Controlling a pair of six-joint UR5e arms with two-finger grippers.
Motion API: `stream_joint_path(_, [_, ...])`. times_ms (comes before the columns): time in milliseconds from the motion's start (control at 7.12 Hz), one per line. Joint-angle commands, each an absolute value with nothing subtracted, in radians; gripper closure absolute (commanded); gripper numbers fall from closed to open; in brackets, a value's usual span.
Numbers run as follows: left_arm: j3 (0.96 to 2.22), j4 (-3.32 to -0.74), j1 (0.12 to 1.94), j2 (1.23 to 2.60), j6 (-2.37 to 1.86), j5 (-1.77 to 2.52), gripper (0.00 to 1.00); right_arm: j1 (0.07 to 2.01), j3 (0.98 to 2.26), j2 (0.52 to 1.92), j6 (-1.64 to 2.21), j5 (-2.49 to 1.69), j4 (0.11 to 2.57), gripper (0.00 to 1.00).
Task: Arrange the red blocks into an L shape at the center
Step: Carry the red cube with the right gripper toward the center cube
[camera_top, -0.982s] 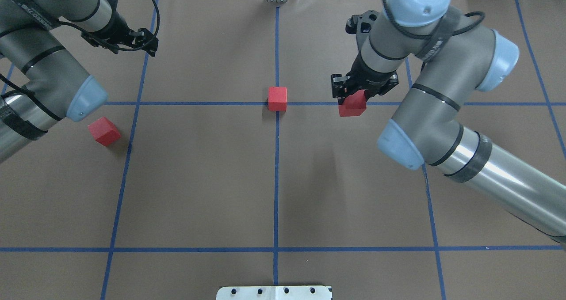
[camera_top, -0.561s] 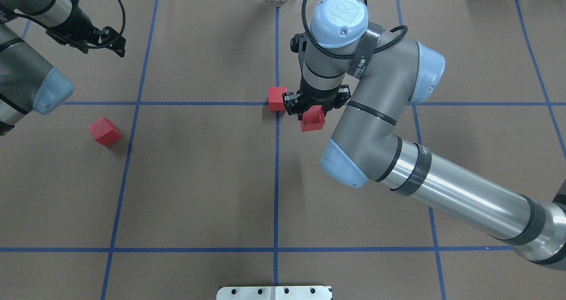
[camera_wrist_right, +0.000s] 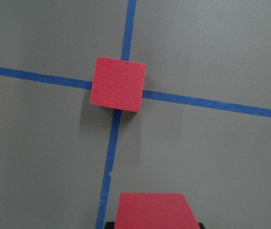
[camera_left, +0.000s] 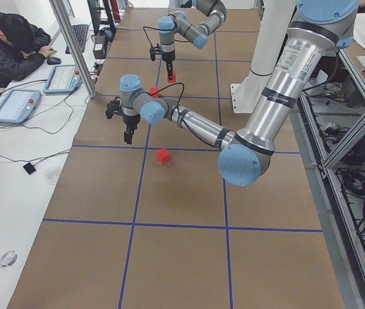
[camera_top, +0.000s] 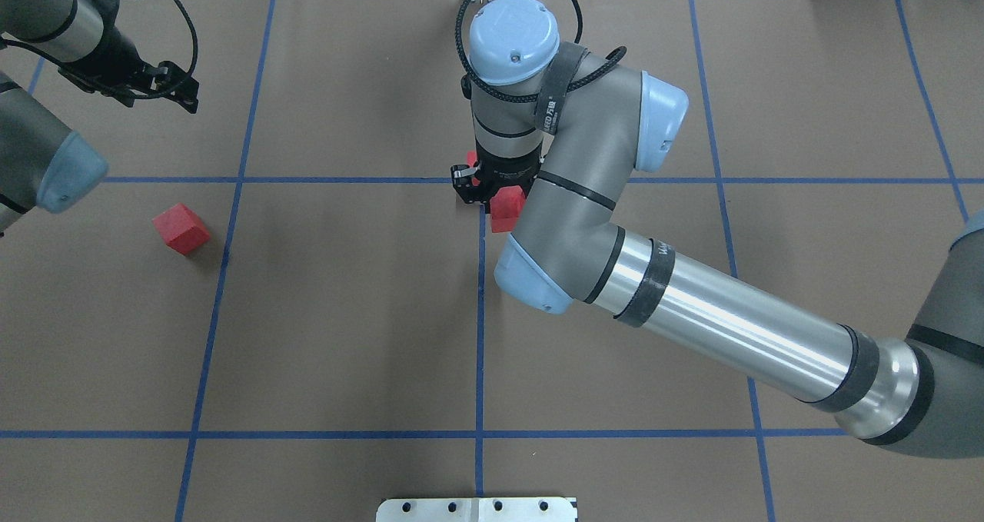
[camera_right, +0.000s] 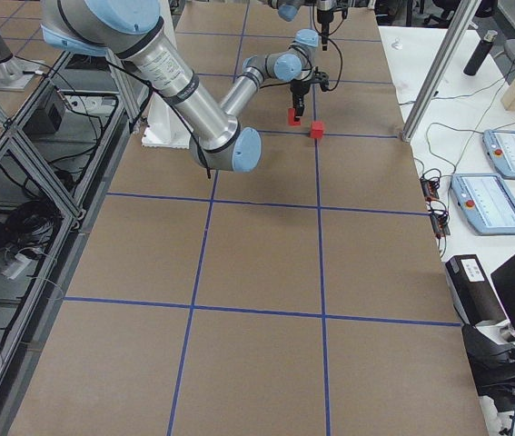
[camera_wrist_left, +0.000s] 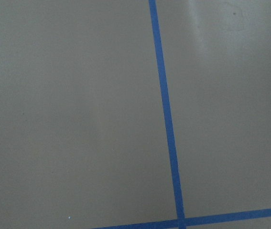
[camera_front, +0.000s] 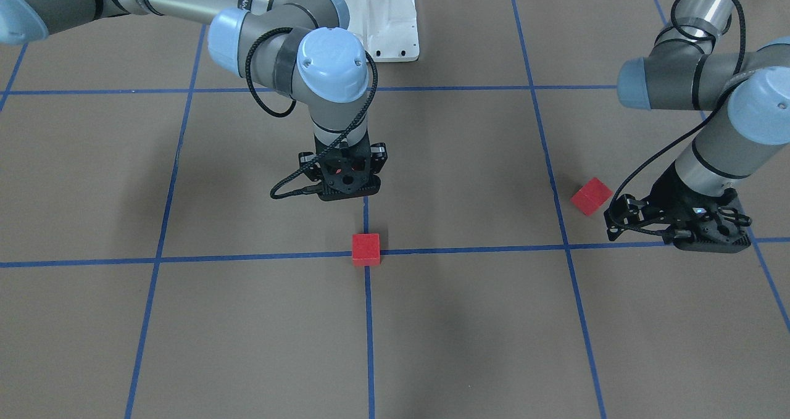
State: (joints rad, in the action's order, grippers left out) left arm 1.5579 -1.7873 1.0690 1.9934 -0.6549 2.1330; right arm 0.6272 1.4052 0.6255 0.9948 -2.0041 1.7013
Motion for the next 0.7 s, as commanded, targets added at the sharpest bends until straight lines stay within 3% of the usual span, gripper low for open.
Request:
stream_joint_path(0, [1.557, -1.787, 1.068, 1.993, -0.655, 2.132, 0.00, 0.615, 1.274, 0.574, 1.083, -2.006, 1.609, 1.00])
stream_joint_path(561, [1.546, -1.787, 1.062, 1.993, -0.653, 2.129, 0.00, 0.620, 1.237, 0.568, 1.081, -2.000, 1.554, 1.00])
